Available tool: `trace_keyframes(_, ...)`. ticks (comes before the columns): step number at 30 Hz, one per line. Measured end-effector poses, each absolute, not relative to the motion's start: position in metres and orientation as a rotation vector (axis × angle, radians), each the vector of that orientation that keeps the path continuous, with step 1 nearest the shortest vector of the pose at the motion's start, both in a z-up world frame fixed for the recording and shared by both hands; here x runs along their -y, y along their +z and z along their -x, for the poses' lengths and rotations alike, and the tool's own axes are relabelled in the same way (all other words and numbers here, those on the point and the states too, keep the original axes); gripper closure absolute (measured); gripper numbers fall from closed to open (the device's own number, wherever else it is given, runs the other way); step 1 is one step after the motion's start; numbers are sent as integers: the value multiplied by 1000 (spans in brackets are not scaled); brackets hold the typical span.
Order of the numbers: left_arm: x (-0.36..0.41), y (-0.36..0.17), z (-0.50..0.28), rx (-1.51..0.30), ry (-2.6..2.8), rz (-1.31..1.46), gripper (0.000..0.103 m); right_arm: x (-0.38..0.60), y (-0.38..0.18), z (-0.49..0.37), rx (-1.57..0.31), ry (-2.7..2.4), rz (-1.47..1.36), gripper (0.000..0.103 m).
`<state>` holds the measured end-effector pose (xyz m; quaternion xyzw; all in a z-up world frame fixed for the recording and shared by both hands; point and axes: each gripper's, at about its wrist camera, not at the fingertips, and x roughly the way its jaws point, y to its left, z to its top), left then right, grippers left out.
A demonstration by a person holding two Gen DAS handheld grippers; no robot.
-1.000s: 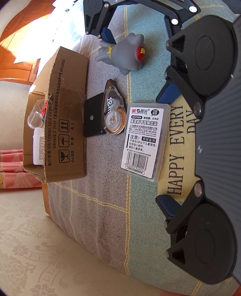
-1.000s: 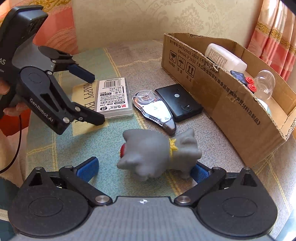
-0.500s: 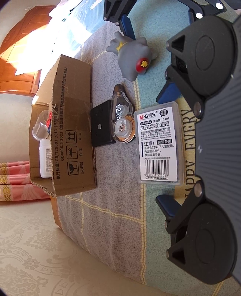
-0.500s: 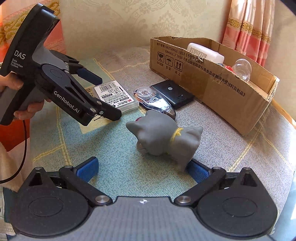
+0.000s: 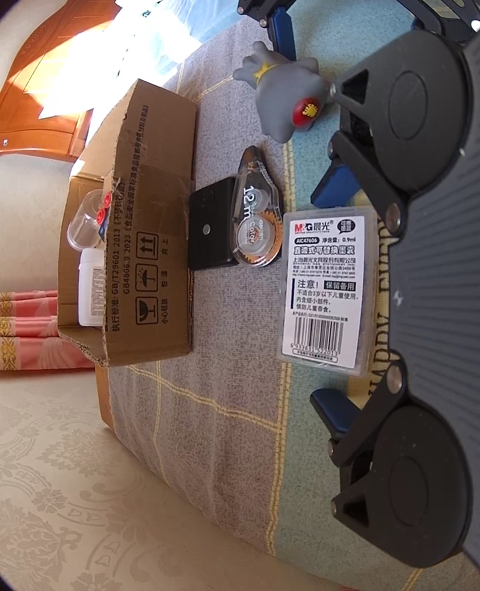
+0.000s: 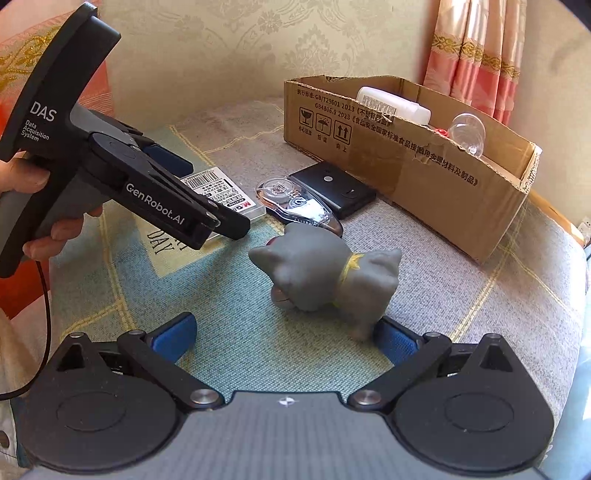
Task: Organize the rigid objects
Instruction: 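Close the left tool on the white card case while the right tool grasps the grey toy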
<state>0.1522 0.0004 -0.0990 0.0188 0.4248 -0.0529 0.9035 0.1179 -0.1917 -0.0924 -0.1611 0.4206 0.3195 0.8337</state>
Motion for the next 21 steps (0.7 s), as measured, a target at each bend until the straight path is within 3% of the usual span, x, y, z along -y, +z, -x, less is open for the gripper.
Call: trace_keyframes(21, -11, -101, -155, -833, -269, -105, 2, 185, -97, -133, -904, 444, 251, 0)
